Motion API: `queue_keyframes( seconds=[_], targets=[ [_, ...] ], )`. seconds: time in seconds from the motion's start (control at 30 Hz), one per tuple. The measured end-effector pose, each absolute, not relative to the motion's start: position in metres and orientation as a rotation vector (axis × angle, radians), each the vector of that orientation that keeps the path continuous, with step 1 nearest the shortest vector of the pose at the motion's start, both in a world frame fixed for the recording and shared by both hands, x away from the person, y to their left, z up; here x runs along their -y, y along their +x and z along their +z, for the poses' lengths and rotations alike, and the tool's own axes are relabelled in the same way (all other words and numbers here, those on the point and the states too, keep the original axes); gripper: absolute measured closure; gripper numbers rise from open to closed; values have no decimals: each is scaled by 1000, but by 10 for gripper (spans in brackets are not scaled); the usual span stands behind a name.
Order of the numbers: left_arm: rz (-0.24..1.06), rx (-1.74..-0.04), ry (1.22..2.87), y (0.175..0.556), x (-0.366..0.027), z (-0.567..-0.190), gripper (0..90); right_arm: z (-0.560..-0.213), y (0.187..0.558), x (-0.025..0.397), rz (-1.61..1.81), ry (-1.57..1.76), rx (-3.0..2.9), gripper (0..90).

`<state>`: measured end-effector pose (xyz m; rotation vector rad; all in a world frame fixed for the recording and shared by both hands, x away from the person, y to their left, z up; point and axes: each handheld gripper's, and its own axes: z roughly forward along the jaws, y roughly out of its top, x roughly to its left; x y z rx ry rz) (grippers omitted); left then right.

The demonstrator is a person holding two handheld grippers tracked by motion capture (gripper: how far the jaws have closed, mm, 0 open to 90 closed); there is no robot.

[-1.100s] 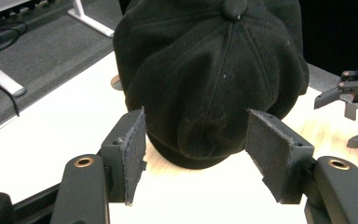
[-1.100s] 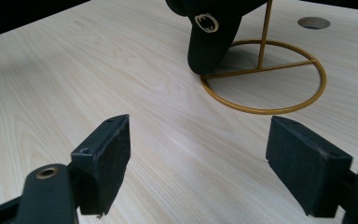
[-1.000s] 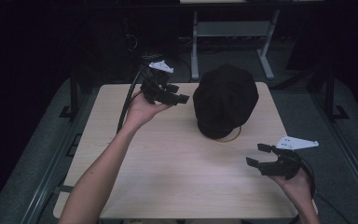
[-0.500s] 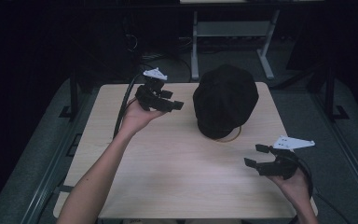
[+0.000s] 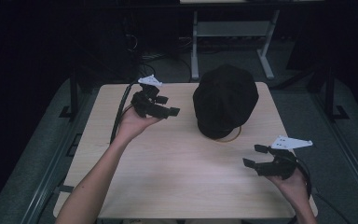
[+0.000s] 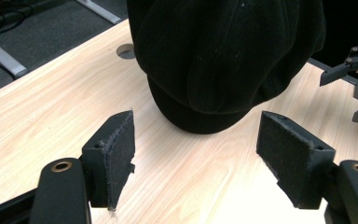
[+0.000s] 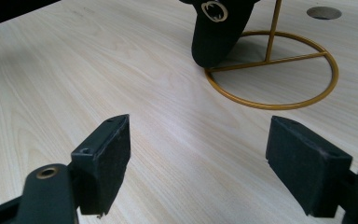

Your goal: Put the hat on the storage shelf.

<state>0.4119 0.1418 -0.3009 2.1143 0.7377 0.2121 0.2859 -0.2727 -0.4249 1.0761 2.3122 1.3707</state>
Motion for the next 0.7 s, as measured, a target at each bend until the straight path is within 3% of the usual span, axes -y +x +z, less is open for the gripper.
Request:
queue_keyframes(
  seconds=[0.7],
  targets=[
    [193, -761, 2104, 394, -151, -321, 207, -426, 286, 269, 1362, 1087, -2315, 217]
  ],
)
